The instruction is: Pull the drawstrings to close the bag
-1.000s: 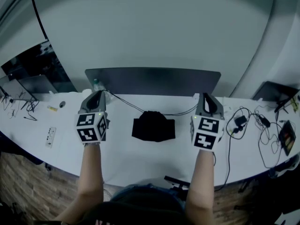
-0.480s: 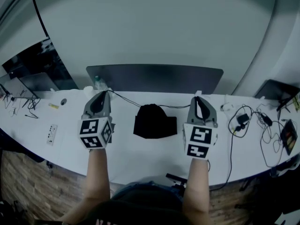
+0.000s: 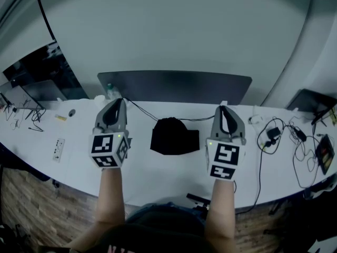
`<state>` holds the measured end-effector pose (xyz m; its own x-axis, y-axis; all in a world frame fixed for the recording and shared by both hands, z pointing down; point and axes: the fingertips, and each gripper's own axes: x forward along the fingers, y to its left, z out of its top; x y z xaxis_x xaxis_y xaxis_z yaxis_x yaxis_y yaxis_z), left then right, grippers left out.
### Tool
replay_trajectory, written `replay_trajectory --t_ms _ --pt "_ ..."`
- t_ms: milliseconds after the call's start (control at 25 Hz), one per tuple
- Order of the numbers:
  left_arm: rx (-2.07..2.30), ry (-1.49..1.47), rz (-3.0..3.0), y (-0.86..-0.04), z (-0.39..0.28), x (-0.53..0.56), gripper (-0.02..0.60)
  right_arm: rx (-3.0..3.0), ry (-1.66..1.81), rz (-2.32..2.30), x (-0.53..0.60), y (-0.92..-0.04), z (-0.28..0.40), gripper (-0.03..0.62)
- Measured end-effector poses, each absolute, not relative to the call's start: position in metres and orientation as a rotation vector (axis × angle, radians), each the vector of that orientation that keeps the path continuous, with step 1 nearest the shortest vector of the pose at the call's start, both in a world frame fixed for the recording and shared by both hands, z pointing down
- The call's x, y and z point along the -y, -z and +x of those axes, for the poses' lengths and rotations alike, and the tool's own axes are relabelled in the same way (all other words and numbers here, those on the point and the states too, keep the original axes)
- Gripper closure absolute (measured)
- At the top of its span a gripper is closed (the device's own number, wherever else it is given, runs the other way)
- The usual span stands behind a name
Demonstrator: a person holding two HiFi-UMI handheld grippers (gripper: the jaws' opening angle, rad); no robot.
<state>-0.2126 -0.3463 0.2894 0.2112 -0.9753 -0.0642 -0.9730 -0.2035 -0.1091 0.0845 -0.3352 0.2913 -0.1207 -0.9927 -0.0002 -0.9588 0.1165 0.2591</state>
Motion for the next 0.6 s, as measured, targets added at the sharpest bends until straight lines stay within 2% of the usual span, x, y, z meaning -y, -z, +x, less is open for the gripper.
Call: replay_trajectory --t_ms 600 --pt "-1.745 -0.122 -2.182 -0.258 -0.204 0.331 0.569 2.338 0.622 1.973 0.323 -0.264 0.077 0.586"
